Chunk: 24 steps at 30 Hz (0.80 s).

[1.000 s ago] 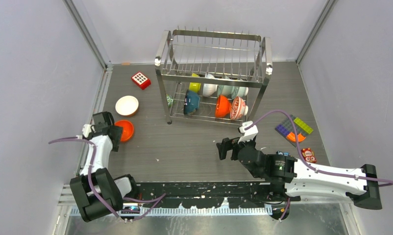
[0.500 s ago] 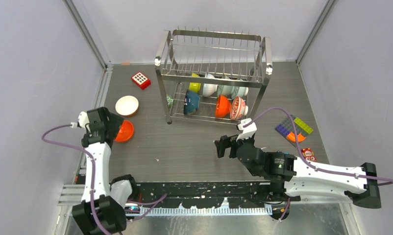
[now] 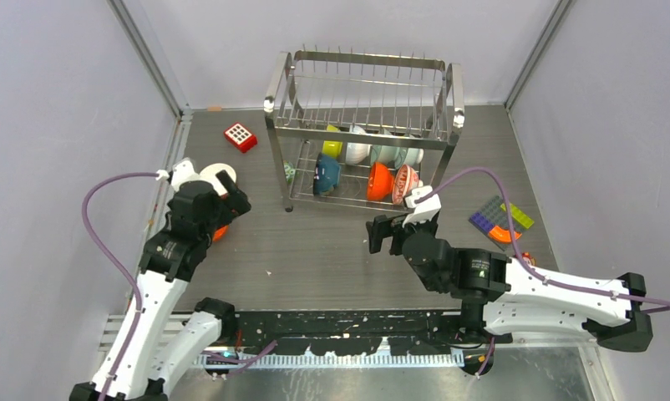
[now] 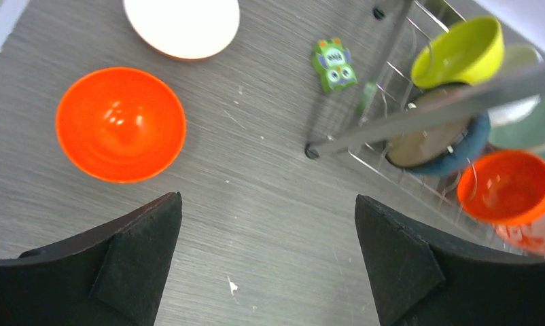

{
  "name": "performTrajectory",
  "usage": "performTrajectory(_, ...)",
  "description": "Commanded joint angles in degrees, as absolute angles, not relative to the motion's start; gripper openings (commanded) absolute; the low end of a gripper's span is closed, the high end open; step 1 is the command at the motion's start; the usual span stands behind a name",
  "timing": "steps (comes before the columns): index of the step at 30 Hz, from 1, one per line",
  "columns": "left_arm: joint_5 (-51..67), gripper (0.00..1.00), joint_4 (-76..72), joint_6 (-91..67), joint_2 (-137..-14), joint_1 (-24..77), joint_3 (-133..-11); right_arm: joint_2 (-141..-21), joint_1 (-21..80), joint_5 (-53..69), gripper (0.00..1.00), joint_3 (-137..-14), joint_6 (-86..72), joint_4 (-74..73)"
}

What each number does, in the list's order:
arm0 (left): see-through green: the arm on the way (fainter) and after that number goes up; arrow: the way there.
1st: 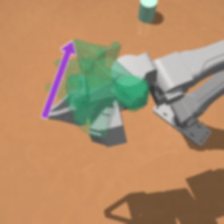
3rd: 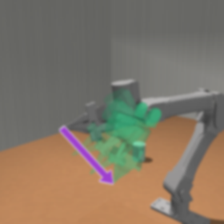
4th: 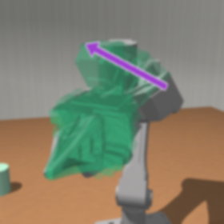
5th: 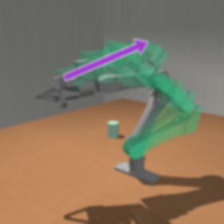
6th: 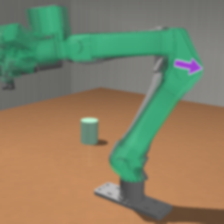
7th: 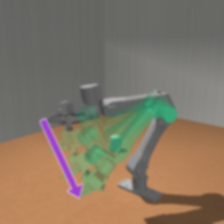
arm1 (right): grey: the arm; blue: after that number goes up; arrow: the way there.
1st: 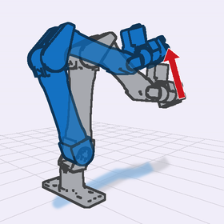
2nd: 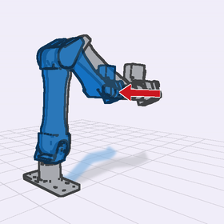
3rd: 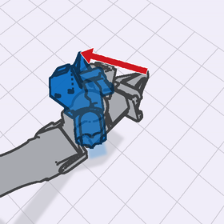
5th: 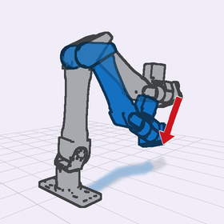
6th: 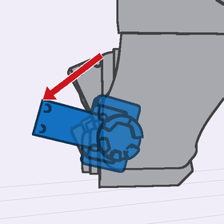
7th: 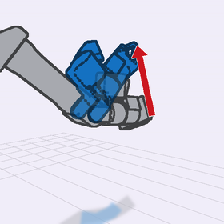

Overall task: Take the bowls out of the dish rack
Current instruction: Pick up the bowl from the dish rack.

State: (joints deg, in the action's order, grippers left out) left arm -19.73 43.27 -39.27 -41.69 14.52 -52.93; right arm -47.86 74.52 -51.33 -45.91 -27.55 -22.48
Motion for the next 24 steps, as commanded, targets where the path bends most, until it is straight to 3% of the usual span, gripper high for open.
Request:
performTrajectory(1,-21.80,1.00,44.11,-33.57,-41.64,22.07,-56.05,-48.76,74.77,-57.22,1.00,-50.40,-28.37,-25.52)
performTrajectory(8,-18.06,0.98,39.71,-26.69,-45.72,36.06,-55.86,-48.64,74.68,-64.02,1.00,-50.11,-38.12,-32.37)
performTrajectory(12,-9.31,0.96,33.20,-24.90,-46.33,37.71,-51.66,-50.10,74.03,-68.45,1.00,-50.37,-49.75,-42.43)
performTrajectory(17,-2.94,0.95,26.63,-27.97,-45.21,37.75,-45.21,-50.30,72.80,-63.96,1.00,-46.72,-52.22,-39.18)
performTrajectory(24,-6.54,0.96,30.40,-28.27,-42.94,39.05,-44.44,-45.64,64.50,-54.18,1.00,-40.39,-57.23,-33.63)
